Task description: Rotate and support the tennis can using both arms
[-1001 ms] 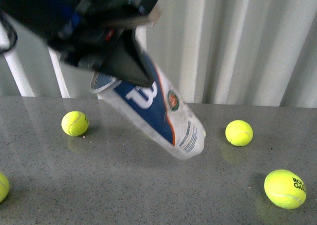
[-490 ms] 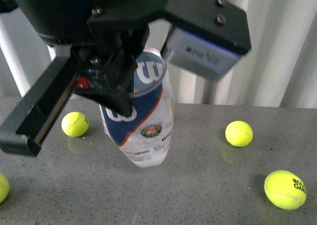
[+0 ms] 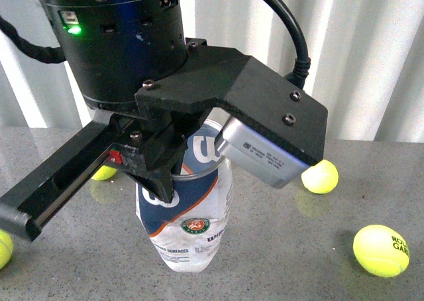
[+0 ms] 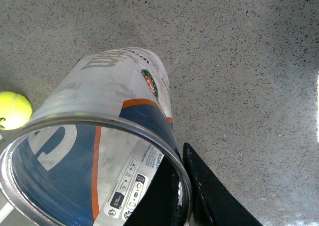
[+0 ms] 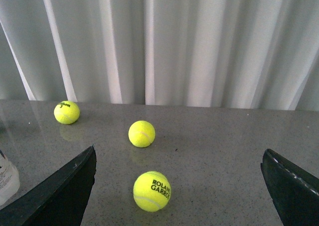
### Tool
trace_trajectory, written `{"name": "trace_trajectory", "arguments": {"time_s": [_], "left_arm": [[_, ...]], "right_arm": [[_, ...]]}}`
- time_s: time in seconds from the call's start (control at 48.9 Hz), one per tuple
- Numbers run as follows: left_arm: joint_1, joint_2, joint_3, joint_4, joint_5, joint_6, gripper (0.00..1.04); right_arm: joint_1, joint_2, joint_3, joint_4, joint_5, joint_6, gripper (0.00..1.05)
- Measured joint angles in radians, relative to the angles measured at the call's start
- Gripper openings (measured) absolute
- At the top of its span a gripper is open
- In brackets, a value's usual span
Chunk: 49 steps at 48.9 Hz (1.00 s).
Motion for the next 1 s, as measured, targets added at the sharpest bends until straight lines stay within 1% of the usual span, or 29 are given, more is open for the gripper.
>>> {"name": "trace_trajectory", "arguments": {"time_s": [0.266, 0.368, 0.511, 1.001], "left_arm": [[0.014, 0.089, 0.09, -0.035, -0.006, 0.006, 0.04], [0.029, 0.126, 0.105, -0.032, -0.022, 0.017, 0.04], [0.045, 0.156, 0.134, -0.034, -0.014, 0.022, 0.04], [0.041, 0.182, 0.151, -0.041, -0.001, 0.027, 0.04]], "right_arm": [[0.0, 0.0, 0.0, 0.0, 0.0, 0.0, 0.98], [0.0, 0.0, 0.0, 0.0, 0.0, 0.0, 0.98], [0.0, 0.0, 0.0, 0.0, 0.0, 0.0, 0.98], [0.0, 0.0, 0.0, 0.0, 0.001, 0.0, 0.98]]}}
